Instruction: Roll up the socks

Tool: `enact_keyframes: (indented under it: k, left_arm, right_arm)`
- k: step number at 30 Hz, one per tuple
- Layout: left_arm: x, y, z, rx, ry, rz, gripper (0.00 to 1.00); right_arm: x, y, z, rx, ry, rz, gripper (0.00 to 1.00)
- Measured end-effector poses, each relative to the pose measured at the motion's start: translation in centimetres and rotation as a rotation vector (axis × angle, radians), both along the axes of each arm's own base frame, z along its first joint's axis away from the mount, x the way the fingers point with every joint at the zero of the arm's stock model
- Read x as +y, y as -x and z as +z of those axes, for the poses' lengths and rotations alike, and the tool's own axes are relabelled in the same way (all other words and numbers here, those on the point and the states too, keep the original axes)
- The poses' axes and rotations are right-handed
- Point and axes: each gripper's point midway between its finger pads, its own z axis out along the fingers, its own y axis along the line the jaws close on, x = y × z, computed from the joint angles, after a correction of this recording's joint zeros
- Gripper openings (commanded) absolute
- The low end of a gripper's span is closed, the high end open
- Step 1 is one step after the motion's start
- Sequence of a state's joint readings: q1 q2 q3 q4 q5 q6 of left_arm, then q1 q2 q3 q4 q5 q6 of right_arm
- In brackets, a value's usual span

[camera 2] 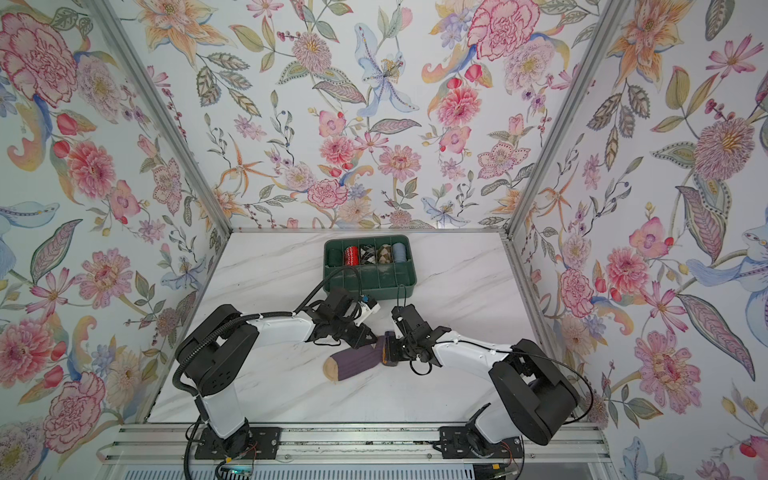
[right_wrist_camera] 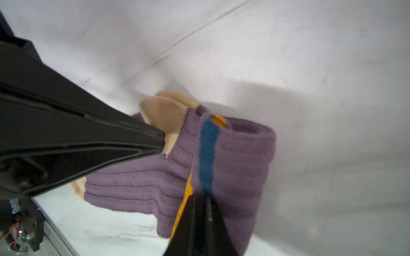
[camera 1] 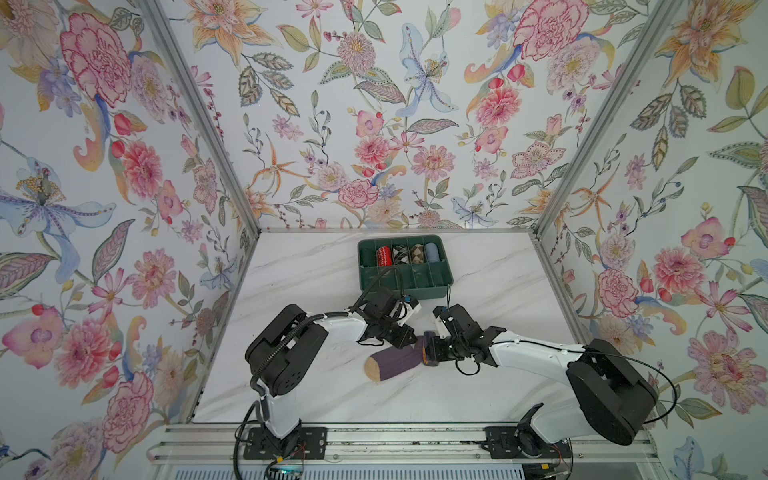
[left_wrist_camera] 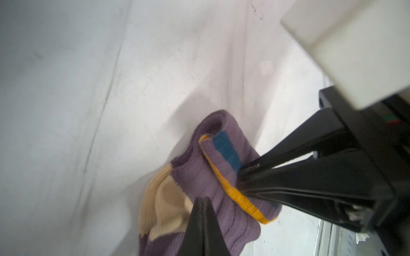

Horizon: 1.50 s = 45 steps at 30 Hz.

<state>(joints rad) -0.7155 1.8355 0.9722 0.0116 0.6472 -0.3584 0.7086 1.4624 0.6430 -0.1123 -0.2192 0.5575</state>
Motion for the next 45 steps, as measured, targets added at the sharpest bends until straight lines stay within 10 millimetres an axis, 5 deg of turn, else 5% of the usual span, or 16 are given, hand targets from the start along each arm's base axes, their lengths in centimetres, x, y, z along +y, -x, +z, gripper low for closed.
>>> enact_keyframes:
  k: [3, 20, 34, 45]
  left_arm:
    - [-0.3, -0.3, 0.4, -0.011, 0.008, -0.002, 0.00]
    - [-3.9, 0.8, 1.4, -0.034, 0.061, -0.077, 0.00]
    - [-2.8, 0.6, -0.6, -0.016, -0.042, -0.055, 0.00]
    - [-3.1, 0.6, -0.9, -0.011, -0.030, -0.068, 0.00]
  right_arm:
    - [0.1, -0.1, -0.1, 0.012, -0.018, -0.006, 0.00]
    - [0.8, -0.5, -0.4, 0.038, -0.087, -0.009, 0.00]
    - [0.7, -0.5, -0.4, 0.037, -0.112, -0.009, 0.00]
    - [0.4, -0.8, 0.2, 0.041, -0.137, -0.025, 0.25]
